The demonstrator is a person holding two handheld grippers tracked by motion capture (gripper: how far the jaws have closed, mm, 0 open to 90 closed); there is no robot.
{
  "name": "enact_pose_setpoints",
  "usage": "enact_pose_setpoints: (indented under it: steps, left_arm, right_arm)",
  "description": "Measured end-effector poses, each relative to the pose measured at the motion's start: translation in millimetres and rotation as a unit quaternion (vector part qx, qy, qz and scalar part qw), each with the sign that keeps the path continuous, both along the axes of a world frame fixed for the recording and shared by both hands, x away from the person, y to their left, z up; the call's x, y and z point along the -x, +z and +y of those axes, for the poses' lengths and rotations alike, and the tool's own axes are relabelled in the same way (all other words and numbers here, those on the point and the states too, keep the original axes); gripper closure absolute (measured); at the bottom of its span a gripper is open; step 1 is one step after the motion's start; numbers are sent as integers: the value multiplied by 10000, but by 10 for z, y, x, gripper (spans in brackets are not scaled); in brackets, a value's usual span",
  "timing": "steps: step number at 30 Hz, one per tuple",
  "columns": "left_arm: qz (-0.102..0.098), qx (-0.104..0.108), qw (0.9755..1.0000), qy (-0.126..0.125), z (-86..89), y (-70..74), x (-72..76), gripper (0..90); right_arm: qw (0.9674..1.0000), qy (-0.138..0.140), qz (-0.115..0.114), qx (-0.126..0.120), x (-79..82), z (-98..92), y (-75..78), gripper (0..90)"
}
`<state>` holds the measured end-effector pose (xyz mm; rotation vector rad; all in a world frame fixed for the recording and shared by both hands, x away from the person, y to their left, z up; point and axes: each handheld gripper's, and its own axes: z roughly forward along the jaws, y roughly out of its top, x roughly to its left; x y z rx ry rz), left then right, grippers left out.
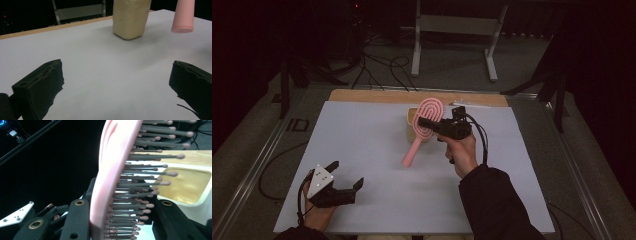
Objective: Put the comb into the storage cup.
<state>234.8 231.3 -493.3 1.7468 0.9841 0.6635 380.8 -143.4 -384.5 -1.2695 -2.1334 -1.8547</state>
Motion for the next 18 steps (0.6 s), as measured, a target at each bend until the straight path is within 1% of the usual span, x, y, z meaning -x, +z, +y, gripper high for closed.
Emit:
enact_pose_setpoints:
  steps: [9,11,18]
  left_arm:
    - [3,5,10000,2,-2,-4,-2,0]
    - [7,-1,10000,2,-4,-5,-2,0]
    - [7,-9,10000,-1,-9,-9,-3,0]
  right_arm:
    - [10000,13,-59,2,-50,11,57,626]
    - [10000,15,-36,-8,-58,21,68,626]
    - [10000,12,-63,-6,-95,36,98,626]
